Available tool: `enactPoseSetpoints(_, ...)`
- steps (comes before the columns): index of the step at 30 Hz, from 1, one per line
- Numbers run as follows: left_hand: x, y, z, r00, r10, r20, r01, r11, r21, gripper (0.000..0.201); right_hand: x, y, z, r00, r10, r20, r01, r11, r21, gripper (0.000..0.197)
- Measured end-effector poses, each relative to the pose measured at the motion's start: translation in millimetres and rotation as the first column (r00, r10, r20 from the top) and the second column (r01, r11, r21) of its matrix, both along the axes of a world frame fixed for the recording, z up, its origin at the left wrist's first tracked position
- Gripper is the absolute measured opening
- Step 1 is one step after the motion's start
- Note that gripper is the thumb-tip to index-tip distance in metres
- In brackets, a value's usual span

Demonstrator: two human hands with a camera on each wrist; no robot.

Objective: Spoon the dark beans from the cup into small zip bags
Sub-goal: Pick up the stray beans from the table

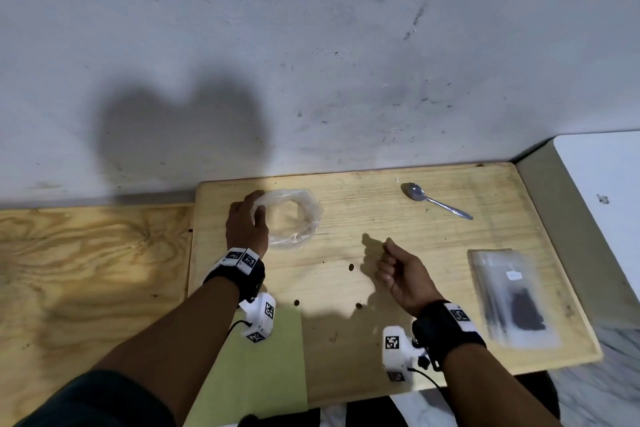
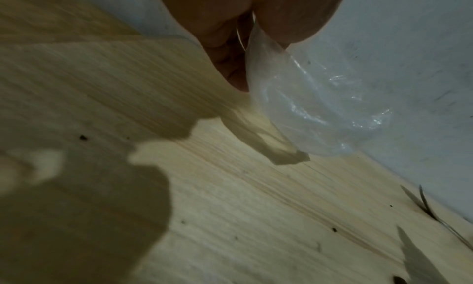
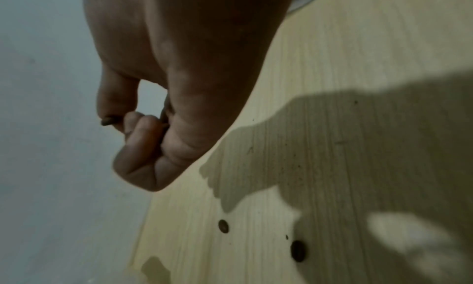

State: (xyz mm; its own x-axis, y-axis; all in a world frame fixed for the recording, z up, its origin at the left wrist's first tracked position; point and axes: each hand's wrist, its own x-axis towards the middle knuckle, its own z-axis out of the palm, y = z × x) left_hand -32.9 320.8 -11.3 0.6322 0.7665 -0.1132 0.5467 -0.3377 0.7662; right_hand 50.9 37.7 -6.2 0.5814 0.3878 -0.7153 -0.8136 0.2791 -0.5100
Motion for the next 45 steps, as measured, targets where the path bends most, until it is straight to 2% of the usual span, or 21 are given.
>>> enactPoseSetpoints(2,-2.6,-4.3,3.0,1.0,0.007,0.005,-0.007,1.0,0.001,0.032,-0.8,-8.2,2.6,0.99,-0.076,-0.121,0.103,0.968,0.229,0.028)
enactPoseSetpoints(5,-7.0,-12.2,6.8,1.0,0.007,0.017,-0.007,1.0,0.018,0.031,-4.2,-20.0,7.4,0.996,-0.041,-0.079,0.061,0.959,0.276,0.03)
enactPoseSetpoints(8,-13.1,-23.1,11.3,0.999,0.021,0.03,-0.022,0.999,0.03,0.031,-10.5,-23.8,14.4,0.99,0.135,0.029,-0.136,0.99,0.025,0.008)
enactPoseSetpoints(10,-18.4,-32.2,13.5,0.999,0.036,0.038,-0.037,0.999,0.034,0.031,-19.6,-26.1,16.9,0.953,0.268,0.144,-0.223,0.937,-0.268,0.023)
enactPoseSetpoints(12,-26.1,-41.9,14.7,0.998,0.05,0.038,-0.052,0.998,0.039,0.032,-28.9,-28.8,15.6,0.877,0.399,0.268,-0.23,0.837,-0.496,0.041)
enactPoseSetpoints(15,-39.4,-55.8,13.0,0.996,0.087,0.026,-0.088,0.994,0.059,0.031,-40.8,-30.5,-2.5,0.63,0.683,0.37,-0.299,0.653,-0.696,0.013)
enactPoseSetpoints(16,-46.2,-61.8,12.3,0.995,0.099,0.019,-0.1,0.993,0.065,0.031,-46.1,-32.7,-10.5,0.591,0.722,0.36,-0.314,0.617,-0.722,0.003)
enactPoseSetpoints(17,-51.6,-65.3,12.2,0.994,0.109,0.01,-0.109,0.991,0.072,0.031,-50.1,-32.8,-18.7,0.585,0.736,0.341,-0.317,0.594,-0.739,0.015)
enactPoseSetpoints(20,-69.4,-72.6,10.1,0.989,0.147,-0.02,-0.145,0.985,0.09,0.031,-60.9,-29.3,-33.4,0.566,0.743,0.358,-0.302,0.59,-0.749,0.028)
enactPoseSetpoints(22,-79.0,-73.9,11.2,0.981,0.191,-0.038,-0.187,0.979,0.085,0.032,-64.7,-26.9,-40.9,0.507,0.772,0.383,-0.269,0.563,-0.781,0.031)
enactPoseSetpoints(26,-93.2,-70.1,13.9,0.972,0.232,-0.038,-0.228,0.968,0.103,0.031,-72.4,-28.7,-47.7,0.359,0.83,0.427,-0.169,0.508,-0.844,0.019)
enactPoseSetpoints(31,-94.1,-63.5,15.5,0.974,0.222,-0.053,-0.217,0.972,0.093,0.032,-81.2,-32.1,-46.1,0.216,0.822,0.527,-0.075,0.553,-0.83,0.013)
enactPoseSetpoints(32,-93.0,-63.0,15.3,0.975,0.217,-0.051,-0.213,0.973,0.087,0.032,-80.8,-30.7,-43.8,0.239,0.821,0.518,-0.085,0.549,-0.831,0.013)
enactPoseSetpoints(33,-91.6,-62.2,14.8,0.977,0.208,-0.049,-0.204,0.976,0.083,0.032,-80.9,-27.9,-36.4,0.321,0.798,0.509,-0.096,0.562,-0.821,0.013)
enactPoseSetpoints(34,-90.4,-60.6,14.6,0.98,0.192,-0.047,-0.188,0.979,0.079,0.032,-80.7,-25.5,-29.2,0.467,0.722,0.511,-0.102,0.618,-0.779,0.015)
enactPoseSetpoints(36,-88.4,-56.8,14.3,0.985,0.167,-0.04,-0.164,0.984,0.073,0.032,-79.3,-22.4,-15.7,0.785,0.419,0.457,-0.086,0.803,-0.589,0.021)
enactPoseSetpoints(37,-88.1,-55.2,14.4,0.986,0.163,-0.036,-0.161,0.985,0.067,0.033,-78.3,-21.5,-8.2,0.903,0.248,0.35,-0.076,0.896,-0.438,0.024)
enactPoseSetpoints(38,-87.6,-53.1,14.6,0.986,0.162,-0.032,-0.16,0.985,0.058,0.033,-76.7,-20.1,-0.2,0.97,0.107,0.219,-0.041,0.958,-0.285,0.026)
enactPoseSetpoints(39,-86.1,-49.3,15.3,0.987,0.159,-0.028,-0.157,0.986,0.049,0.034,-72.5,-17.8,5.1,0.994,0.019,0.111,0.001,0.983,-0.183,0.028)
enactPoseSetpoints(41,-83.4,-41.8,16.6,0.987,0.158,-0.034,-0.157,0.987,0.028,0.035,-64.2,-13.0,10.6,0.999,-0.033,0.036,0.037,0.99,-0.133,0.03)
enactPoseSetpoints(45,-77.3,-27.6,15.0,0.991,0.129,-0.035,-0.129,0.992,0.013,0.036,-47.8,-2.5,13.0,0.995,0.039,0.095,-0.01,0.957,-0.288,0.03)
